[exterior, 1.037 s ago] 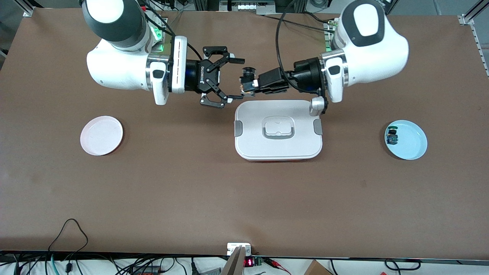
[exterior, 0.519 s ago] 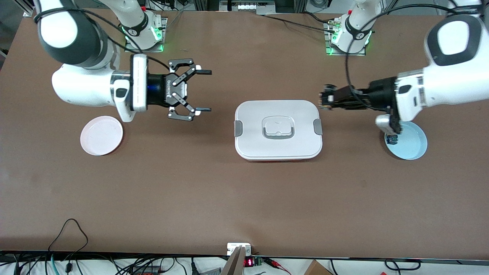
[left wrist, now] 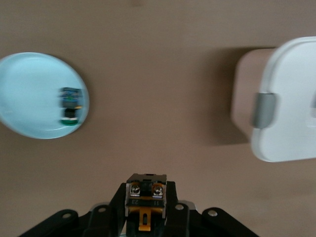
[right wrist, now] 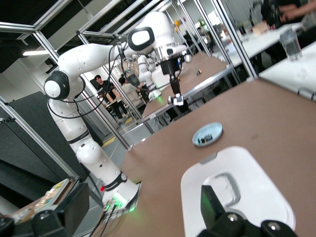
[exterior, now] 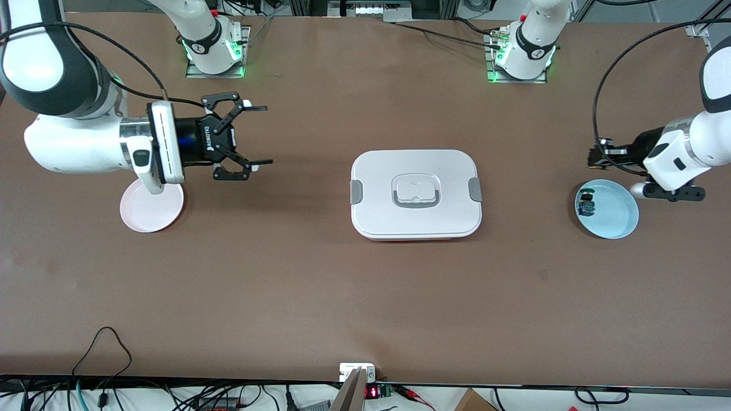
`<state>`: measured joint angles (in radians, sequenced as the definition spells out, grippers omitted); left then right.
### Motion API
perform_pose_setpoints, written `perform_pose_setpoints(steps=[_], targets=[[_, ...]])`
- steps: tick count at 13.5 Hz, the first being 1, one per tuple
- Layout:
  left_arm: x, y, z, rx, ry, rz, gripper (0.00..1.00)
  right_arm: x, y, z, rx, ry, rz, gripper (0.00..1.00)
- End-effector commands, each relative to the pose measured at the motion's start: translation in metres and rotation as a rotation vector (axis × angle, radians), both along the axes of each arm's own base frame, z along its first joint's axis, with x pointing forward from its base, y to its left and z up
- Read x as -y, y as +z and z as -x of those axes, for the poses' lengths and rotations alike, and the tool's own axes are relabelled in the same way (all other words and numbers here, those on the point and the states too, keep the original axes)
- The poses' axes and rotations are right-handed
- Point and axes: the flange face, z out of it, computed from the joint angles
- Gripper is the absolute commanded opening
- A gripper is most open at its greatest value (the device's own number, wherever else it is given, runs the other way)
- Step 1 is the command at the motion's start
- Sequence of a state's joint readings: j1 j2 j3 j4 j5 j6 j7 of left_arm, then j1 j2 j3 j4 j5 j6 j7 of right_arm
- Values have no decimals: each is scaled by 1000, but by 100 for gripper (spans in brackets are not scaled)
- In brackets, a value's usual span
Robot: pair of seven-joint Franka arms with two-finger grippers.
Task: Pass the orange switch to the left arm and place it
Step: 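Carry the switch to the blue plate while the right gripper withdraws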
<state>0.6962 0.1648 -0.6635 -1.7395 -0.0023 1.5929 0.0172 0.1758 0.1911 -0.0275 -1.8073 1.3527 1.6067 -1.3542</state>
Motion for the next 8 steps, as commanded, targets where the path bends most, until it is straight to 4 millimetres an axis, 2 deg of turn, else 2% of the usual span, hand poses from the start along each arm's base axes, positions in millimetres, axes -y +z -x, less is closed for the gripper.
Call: perform_pose_setpoints(steps=[1, 3, 5, 6, 8], targets=[[-34, -30, 9, -7, 5, -131, 0, 27, 5, 9, -100, 36, 73, 100], [-69, -69, 13, 52, -14, -238, 0, 46, 12, 11, -215, 9, 171, 100], [-107, -119, 13, 65, -8, -266, 0, 52, 18, 8, -279, -34, 275, 100], [-117, -148, 11, 44, -3, -279, 0, 61, 20, 6, -323, -74, 331, 100], [-125, -188, 7, 30, 32, -350, 0, 73, 20, 2, -427, -152, 470, 100]])
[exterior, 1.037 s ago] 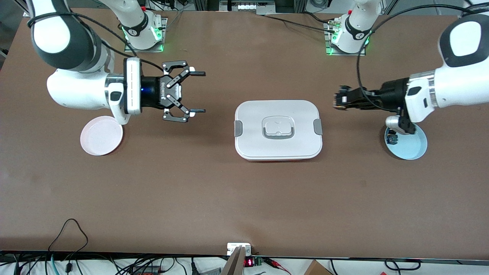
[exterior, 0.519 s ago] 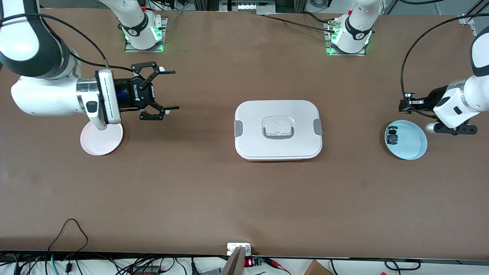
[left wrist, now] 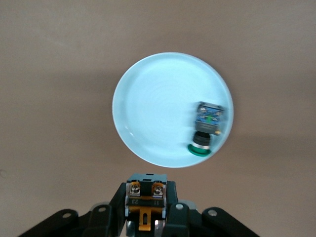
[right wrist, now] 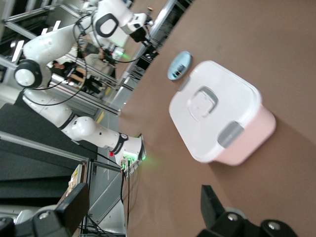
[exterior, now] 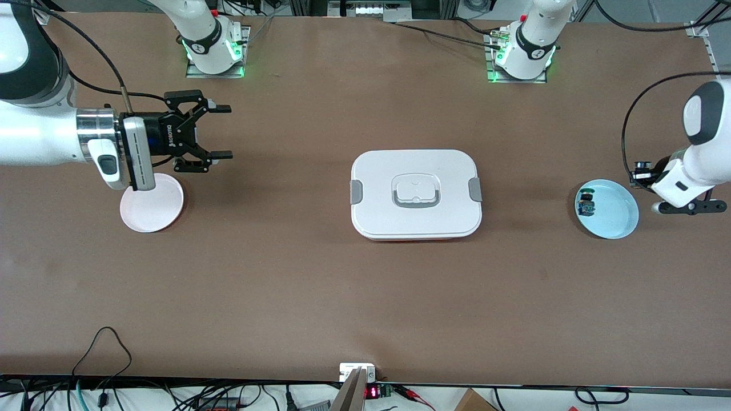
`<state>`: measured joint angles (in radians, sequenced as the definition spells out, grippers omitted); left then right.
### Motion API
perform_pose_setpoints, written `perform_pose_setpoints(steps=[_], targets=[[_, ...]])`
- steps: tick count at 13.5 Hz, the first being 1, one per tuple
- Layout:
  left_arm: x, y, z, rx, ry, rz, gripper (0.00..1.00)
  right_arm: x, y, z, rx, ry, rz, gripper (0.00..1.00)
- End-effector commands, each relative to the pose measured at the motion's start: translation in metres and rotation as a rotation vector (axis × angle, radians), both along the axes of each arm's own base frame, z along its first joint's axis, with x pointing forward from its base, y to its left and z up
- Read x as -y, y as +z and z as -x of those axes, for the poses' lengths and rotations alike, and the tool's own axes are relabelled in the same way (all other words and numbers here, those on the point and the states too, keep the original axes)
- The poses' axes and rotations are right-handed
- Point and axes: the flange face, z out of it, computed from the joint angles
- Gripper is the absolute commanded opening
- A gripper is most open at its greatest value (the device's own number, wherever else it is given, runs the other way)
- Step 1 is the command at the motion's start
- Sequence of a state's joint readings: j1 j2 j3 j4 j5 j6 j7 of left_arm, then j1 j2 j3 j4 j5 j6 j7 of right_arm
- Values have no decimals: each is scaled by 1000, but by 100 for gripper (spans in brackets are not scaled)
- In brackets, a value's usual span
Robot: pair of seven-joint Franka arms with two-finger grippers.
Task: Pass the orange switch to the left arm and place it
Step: 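Carry the switch to the blue plate while the right gripper withdraws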
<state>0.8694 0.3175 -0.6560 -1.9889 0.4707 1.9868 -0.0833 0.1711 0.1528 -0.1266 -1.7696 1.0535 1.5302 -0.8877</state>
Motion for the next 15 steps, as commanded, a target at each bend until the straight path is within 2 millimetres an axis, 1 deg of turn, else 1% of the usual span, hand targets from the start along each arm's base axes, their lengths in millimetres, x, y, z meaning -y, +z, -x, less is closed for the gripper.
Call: perform_pose_setpoints(steps=[1, 2, 3, 4, 5, 6, 7, 8, 9, 10, 11, 12, 13, 14, 15], targets=[[-2, -51, -12, 12, 34, -32, 0, 14, 5, -5, -83, -98, 223, 100], [-9, -68, -12, 7, 27, -29, 0, 16, 3, -9, -95, -142, 316, 100], [-11, -78, -12, 13, 15, -30, 0, 11, 4, -9, -107, -158, 400, 100], [-12, -86, -15, 26, 6, -24, 0, 9, 12, -10, -124, -190, 482, 100], [-16, -85, -19, 40, 3, -28, 0, 10, 22, -15, -162, -254, 552, 100], [-20, -90, -21, 37, 2, -29, 0, 13, 30, -16, -181, -297, 632, 100], [-22, -96, -22, 34, -19, -40, 0, 9, 35, -8, -158, -262, 765, 100], [-25, -104, -23, 31, -50, -69, 0, 14, 45, -7, -114, -244, 878, 100], [-28, -112, -24, 31, -46, -84, 0, 24, 49, -6, -92, -239, 978, 100], [-32, -117, -26, 37, -38, -97, 0, 33, 48, -3, -94, -223, 1058, 100], [-32, -124, -27, 32, -39, -90, 0, 47, 46, -4, -82, -220, 1112, 100], [-32, -124, -29, 35, -37, -91, 0, 70, 45, -8, -87, -240, 1125, 100], [-30, -126, -30, 33, -41, -88, 1, 88, 46, -10, -89, -261, 1130, 100], [-28, -129, -30, 29, -43, -83, 5, 105, 48, -13, -83, -292, 1148, 100], [-26, -136, -30, 24, -45, -75, 7, 120, 46, -15, -95, -338, 1154, 100]])
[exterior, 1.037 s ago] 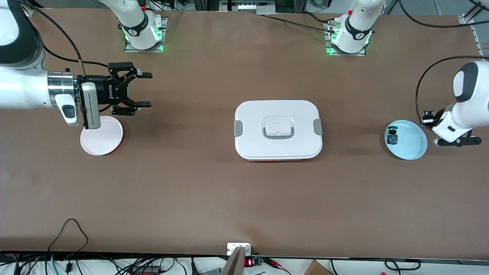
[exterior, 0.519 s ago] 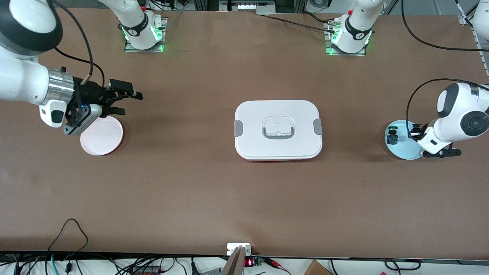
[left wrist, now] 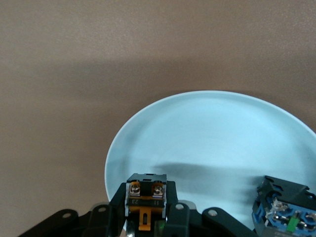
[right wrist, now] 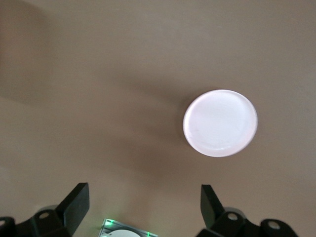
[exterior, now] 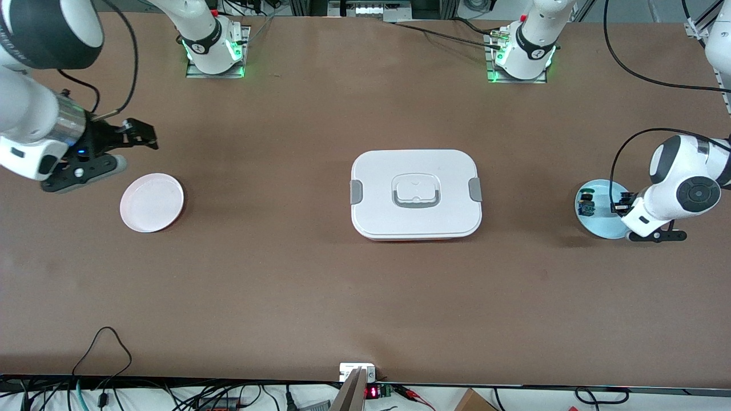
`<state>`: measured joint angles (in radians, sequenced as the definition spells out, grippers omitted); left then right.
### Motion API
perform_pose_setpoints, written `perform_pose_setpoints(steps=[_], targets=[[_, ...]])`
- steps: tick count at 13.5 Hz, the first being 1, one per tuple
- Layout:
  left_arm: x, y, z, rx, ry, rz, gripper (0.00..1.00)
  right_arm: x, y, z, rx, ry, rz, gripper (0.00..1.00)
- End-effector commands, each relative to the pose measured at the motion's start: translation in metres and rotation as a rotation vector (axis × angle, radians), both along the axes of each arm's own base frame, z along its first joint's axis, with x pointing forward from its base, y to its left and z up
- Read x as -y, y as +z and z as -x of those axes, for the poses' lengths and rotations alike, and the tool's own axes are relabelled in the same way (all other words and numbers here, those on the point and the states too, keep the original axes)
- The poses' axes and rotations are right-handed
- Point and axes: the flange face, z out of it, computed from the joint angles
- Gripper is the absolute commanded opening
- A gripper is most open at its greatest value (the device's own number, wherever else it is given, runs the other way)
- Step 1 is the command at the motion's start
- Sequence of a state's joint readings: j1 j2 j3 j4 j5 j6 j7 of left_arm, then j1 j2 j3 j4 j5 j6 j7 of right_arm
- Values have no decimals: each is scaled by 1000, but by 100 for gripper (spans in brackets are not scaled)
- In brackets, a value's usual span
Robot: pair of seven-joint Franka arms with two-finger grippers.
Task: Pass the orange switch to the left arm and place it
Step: 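Carry the switch to the blue plate while the right gripper withdraws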
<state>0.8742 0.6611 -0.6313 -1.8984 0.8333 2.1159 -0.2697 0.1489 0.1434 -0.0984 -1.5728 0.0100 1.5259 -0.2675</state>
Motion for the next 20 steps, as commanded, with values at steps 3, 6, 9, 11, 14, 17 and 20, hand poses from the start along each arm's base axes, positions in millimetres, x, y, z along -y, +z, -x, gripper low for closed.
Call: perform_pose_setpoints(steps=[3, 6, 9, 11, 14, 17, 20], targets=[[3, -18, -13, 6, -37, -22, 17, 44, 0, -5, 18, -244, 58, 100], [0, -14, -13, -1, -48, -26, 99, 51, -1, -8, 35, -350, 85, 100], [-1, 8, -19, 15, -46, -50, 100, 69, -11, -5, 39, -369, 65, 100], [-5, 30, -20, 13, -30, -77, 100, 70, -13, -5, 56, -366, 63, 100], [4, 80, -36, 50, -41, -129, 100, 71, -15, 3, 90, -364, 51, 100], [28, 157, -58, 47, 41, -87, 100, 71, -21, 19, 134, -356, 37, 100], [45, 232, -70, 28, 137, 19, 100, 70, -15, 23, 137, -353, 34, 100]])
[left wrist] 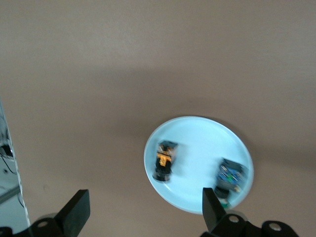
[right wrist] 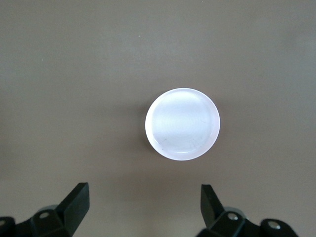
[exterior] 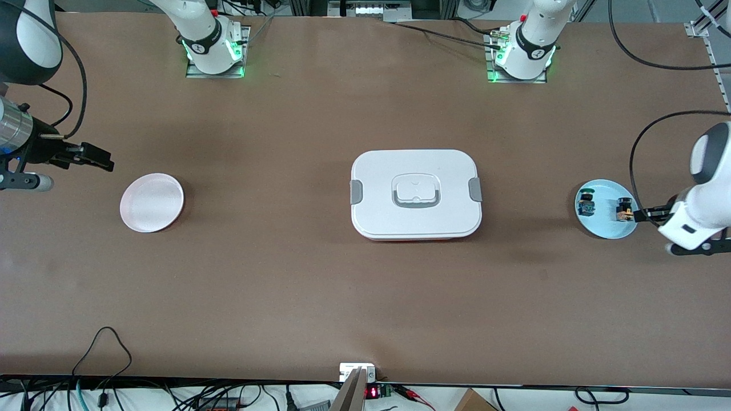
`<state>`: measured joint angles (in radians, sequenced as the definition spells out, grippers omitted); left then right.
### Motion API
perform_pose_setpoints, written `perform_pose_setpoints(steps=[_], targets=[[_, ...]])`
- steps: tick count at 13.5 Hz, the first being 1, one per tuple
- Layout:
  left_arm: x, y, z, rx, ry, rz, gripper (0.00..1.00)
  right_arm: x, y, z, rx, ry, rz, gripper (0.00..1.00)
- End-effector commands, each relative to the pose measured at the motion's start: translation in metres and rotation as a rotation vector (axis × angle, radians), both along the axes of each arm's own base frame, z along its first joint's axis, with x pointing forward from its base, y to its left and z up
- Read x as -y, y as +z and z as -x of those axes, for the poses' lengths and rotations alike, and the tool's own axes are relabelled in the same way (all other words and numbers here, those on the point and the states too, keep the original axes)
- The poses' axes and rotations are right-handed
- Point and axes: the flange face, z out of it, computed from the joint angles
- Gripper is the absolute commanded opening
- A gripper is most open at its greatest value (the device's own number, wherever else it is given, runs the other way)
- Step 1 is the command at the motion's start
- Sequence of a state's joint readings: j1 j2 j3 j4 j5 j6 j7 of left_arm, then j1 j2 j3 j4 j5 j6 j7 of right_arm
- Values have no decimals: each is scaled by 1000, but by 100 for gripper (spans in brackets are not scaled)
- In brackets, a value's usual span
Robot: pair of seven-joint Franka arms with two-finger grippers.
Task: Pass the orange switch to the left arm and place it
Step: 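Lower the switch onto the blue plate and open the left gripper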
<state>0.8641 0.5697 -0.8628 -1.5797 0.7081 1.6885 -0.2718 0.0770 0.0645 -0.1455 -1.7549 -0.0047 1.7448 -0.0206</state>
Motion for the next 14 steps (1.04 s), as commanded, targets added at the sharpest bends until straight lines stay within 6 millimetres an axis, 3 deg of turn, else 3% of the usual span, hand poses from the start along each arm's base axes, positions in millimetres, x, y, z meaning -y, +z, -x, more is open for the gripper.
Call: perform_pose_setpoints(steps=[1, 4, 6, 9, 11, 13, 14], targets=[[14, 58, -8, 8, 33, 75, 100, -6, 9, 14, 13, 16, -4, 100], [29, 91, -11, 43, 19, 94, 100, -9, 12, 15, 1, 14, -6, 100], [32, 96, -12, 49, 13, 96, 100, -13, 24, 12, 20, 27, 4, 100], [61, 111, -11, 64, -37, 118, 100, -7, 43, 8, 53, 17, -2, 100], [72, 142, -12, 103, -101, 118, 100, -11, 50, 8, 43, 22, 2, 100], [120, 175, -6, 127, -202, 92, 100, -10, 53, 12, 31, 27, 2, 100], [132, 184, -1, 125, -187, 98, 100, -8, 60, 13, 31, 22, 2, 100]])
